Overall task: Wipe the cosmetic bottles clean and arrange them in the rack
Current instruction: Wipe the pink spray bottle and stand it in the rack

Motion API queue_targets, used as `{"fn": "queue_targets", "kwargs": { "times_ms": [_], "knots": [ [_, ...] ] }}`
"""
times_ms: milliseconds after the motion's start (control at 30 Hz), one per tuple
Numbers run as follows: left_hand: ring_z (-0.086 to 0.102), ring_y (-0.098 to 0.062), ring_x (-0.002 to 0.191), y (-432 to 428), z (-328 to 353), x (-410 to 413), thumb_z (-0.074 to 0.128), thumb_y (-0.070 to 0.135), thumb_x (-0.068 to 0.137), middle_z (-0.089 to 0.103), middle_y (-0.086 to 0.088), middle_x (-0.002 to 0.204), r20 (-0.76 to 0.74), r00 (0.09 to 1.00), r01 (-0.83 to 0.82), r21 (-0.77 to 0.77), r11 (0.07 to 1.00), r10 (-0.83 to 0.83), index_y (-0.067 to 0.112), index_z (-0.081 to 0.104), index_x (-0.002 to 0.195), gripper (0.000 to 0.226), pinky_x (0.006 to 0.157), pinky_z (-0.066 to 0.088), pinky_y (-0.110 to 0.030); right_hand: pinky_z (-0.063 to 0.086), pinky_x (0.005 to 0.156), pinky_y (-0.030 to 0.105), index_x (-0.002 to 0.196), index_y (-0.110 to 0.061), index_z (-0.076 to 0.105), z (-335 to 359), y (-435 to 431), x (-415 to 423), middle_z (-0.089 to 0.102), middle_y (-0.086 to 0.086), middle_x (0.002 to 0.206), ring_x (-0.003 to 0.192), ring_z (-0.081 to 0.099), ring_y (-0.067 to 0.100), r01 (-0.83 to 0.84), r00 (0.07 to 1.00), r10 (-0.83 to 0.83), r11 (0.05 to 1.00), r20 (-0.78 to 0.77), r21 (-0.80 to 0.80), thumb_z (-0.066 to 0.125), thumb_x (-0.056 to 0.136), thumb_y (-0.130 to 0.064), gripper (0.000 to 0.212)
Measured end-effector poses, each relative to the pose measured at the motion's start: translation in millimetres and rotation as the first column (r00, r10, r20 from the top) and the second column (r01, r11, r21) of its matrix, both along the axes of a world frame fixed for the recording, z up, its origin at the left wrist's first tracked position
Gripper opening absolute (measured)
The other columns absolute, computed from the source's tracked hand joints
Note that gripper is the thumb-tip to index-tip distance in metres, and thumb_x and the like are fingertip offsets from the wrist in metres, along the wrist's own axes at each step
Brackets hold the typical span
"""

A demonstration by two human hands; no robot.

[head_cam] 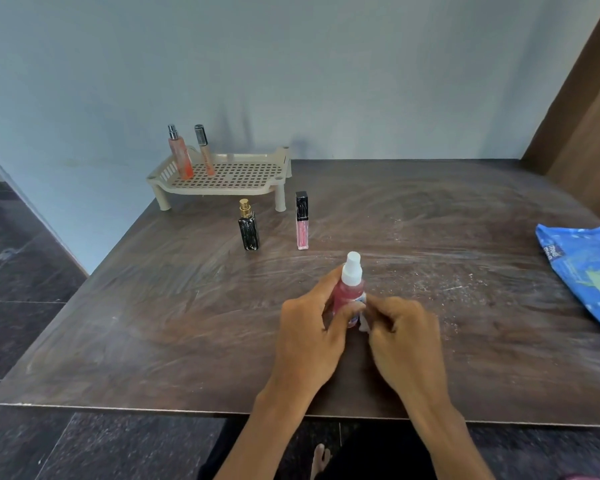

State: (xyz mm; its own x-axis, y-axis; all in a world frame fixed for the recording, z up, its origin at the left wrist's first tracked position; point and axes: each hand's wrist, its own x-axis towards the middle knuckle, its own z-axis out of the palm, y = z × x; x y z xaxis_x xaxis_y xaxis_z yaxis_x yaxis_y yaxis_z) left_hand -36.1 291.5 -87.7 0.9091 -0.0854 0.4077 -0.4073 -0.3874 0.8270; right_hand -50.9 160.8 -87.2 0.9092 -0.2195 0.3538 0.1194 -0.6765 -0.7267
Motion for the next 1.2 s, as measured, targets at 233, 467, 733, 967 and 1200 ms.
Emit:
{"fn": "queue_targets", "kwargs": {
  "times_ms": [233,467,733,967,1200],
  "knots": [
    [0.07,0.005,0.091,0.3,0.7,-0.7,0.071,0.018,0.091,0.068,0.023,0.101,-0.002,1.0,0.003,0.017,1.0,-0.003,0.026,0.056,0.139,0.051,0.083,0.056,-0.015,0.045,0.068,0.002,0.104,-0.027,0.076,32.6,-1.7,3.6,0.071,-0.02,0.083,0.08,0.065,-0.007,-0.035,0.999,0.03,0.978,0.027,0.206,0.068,0.087,-0.006,0.028],
    [0.067,0.01,0.095,-0.4,0.8,-1.6,0.069,0.021,0.093,0.069,0.021,0.106,0.004,1.0,0.009,0.018,1.0,-0.009,0.021,0.055,0.14,0.049,0.085,0.051,-0.009,0.052,0.067,0.017,0.09,-0.034,0.077,18.0,4.8,-4.4,0.07,-0.016,0.072,0.073,0.065,0.0,-0.066,0.992,0.075,0.994,-0.101,0.09,0.065,0.086,-0.004,0.032],
    [0.069,0.001,0.1,0.5,-1.4,-1.3,0.066,0.029,0.094,0.072,0.011,0.115,0.002,1.0,-0.011,0.055,0.998,0.011,0.026,0.05,0.142,0.051,0.09,0.055,-0.018,0.047,0.064,0.008,0.096,-0.026,0.078,17.7,4.9,-4.9,0.069,-0.016,0.078,0.076,0.063,-0.004,-0.076,0.994,0.084,0.992,-0.075,0.104,0.065,0.092,-0.01,0.021],
    [0.07,0.006,0.094,14.1,21.9,2.4,0.071,0.02,0.091,0.073,0.016,0.099,0.009,1.0,-0.012,-0.024,1.0,0.012,0.025,0.066,0.116,0.025,0.081,0.056,-0.016,0.046,0.063,0.006,0.078,-0.054,0.065,30.3,2.5,-17.7,0.07,-0.023,0.071,0.073,0.065,-0.004,-0.077,0.997,0.075,0.976,0.018,0.203,0.069,0.086,-0.01,0.045],
    [0.064,0.02,0.079,88.5,115.8,73.0,0.073,0.022,0.09,0.068,0.022,0.091,0.169,0.945,-0.265,-0.095,0.959,0.278,0.022,0.067,0.104,0.015,0.073,0.053,-0.007,0.042,0.068,-0.003,0.087,-0.042,0.074,22.6,11.7,-24.3,0.073,-0.024,0.081,0.076,0.068,-0.009,-0.046,0.998,0.029,0.902,0.048,0.428,0.073,0.083,-0.003,0.039]
  ]
}}
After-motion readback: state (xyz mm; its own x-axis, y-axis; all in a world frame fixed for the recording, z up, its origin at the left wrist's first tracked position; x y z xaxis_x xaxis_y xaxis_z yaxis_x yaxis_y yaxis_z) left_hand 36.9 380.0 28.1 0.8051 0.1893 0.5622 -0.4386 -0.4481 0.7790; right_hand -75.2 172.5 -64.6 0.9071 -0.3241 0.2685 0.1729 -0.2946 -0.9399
